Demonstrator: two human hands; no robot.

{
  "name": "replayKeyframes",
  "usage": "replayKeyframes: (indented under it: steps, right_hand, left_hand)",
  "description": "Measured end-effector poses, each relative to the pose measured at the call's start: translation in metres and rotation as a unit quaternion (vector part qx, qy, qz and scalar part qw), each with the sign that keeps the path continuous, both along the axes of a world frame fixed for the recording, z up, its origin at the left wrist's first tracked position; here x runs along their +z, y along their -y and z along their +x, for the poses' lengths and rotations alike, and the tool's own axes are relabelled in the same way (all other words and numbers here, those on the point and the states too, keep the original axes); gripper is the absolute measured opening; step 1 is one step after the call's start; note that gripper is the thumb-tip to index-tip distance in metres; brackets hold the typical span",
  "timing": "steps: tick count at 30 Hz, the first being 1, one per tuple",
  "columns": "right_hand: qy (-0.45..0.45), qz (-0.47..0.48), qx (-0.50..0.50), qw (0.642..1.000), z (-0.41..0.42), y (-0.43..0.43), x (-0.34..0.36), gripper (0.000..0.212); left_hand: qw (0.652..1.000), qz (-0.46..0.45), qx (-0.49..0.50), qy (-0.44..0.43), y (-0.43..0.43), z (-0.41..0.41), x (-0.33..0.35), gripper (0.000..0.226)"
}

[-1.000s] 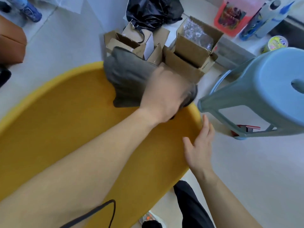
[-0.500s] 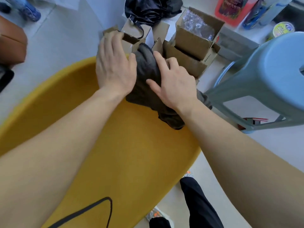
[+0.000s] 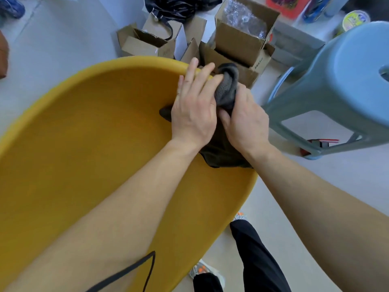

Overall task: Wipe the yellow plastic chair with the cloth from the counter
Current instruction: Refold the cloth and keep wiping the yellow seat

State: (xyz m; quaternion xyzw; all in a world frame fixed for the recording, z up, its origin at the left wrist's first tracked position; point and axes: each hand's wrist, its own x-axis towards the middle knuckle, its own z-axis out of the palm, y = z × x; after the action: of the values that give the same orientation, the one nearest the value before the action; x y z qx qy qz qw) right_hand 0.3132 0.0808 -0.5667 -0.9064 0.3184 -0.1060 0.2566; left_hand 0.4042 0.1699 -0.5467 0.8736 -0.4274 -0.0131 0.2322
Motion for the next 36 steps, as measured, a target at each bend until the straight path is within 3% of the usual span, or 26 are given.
replayKeyframes:
  steps: [3, 8, 15, 20, 24, 27, 30, 32, 36]
  right_hand:
    - [0.017, 0.027, -0.037, 0.999, -0.033, 0.0, -0.024, 0.053]
    - [-0.037, 0.237, -0.221, 0.945, -0.127, -0.056, -0.082, 0.051]
    - [0.086, 0.203, -0.237, 0.946, -0.084, -0.037, -0.067, 0.048]
    - [0.058, 0.182, -0.306, 0.933, -0.122, -0.081, -0.109, 0.052]
    - [-0.033, 0.295, -0.388, 0.873, -0.164, -0.171, -0.142, 0.044]
    - [-0.009, 0.318, -0.381, 0.868, -0.176, -0.183, -0.141, 0.043]
    - [0.062, 0.238, -0.377, 0.893, -0.147, -0.128, -0.126, 0.056]
    - [0.095, 0.202, -0.38, 0.898, -0.131, -0.111, -0.115, 0.054]
    - [0.006, 0.222, -0.412, 0.884, -0.151, -0.165, -0.143, 0.049]
  left_hand:
    - [1.0, -0.022, 0.01, 0.007, 0.0, -0.001, -0.009, 0.038]
    - [0.997, -0.029, -0.003, 0.068, 0.001, -0.006, -0.023, 0.038]
    - [0.992, -0.047, 0.015, 0.118, 0.0, -0.019, -0.043, 0.046]
    - [0.998, -0.05, 0.006, 0.039, -0.021, -0.052, -0.068, 0.055]
    - [0.986, 0.146, -0.044, -0.074, -0.103, -0.103, -0.134, 0.056]
    - [0.963, 0.238, -0.014, -0.127, -0.168, -0.133, -0.167, 0.054]
    - [0.959, 0.233, -0.037, -0.155, -0.201, -0.154, -0.174, 0.057]
    - [0.964, 0.195, -0.036, -0.175, -0.204, -0.167, -0.172, 0.055]
    - [0.958, 0.187, -0.011, -0.217, -0.203, -0.192, -0.168, 0.041]
